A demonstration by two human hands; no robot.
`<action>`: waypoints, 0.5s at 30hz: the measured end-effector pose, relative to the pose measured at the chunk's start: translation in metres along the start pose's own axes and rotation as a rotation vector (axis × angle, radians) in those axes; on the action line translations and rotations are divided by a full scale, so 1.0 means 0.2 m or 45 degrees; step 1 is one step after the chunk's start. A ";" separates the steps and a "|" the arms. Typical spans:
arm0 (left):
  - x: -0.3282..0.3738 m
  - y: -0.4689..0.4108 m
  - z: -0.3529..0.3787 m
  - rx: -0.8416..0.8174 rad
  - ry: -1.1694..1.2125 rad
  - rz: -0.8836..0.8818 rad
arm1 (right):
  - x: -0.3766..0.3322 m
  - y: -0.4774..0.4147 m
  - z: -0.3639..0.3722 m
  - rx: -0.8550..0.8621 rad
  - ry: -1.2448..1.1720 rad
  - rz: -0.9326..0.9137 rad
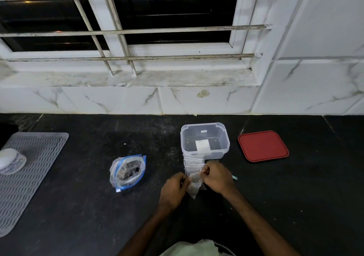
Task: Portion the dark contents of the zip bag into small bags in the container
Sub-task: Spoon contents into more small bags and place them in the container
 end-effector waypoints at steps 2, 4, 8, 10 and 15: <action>0.05 -0.01 0.00 0.011 -0.111 0.087 | -0.09 0.05 -0.01 0.062 0.120 -0.136; 0.11 -0.02 -0.01 0.027 -0.085 0.160 | -0.15 0.08 0.02 0.007 0.161 -0.221; 0.15 -0.03 -0.01 -0.006 -0.212 0.317 | -0.13 0.06 -0.05 0.028 0.213 -0.157; 0.18 -0.04 -0.03 0.019 -0.193 0.307 | -0.18 0.07 -0.13 0.160 0.323 -0.239; 0.20 -0.06 -0.09 0.109 -0.006 0.194 | -0.38 0.19 -0.06 0.005 0.369 -0.677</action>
Point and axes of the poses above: each hand's wrist, its own y-axis away from the middle knuckle, its own z-axis out of the palm, x = y × z, the point moved 10 cm from there along -y, towards the middle knuckle, and after that the axes turned 10 degrees about z, right-handed, at the moved point
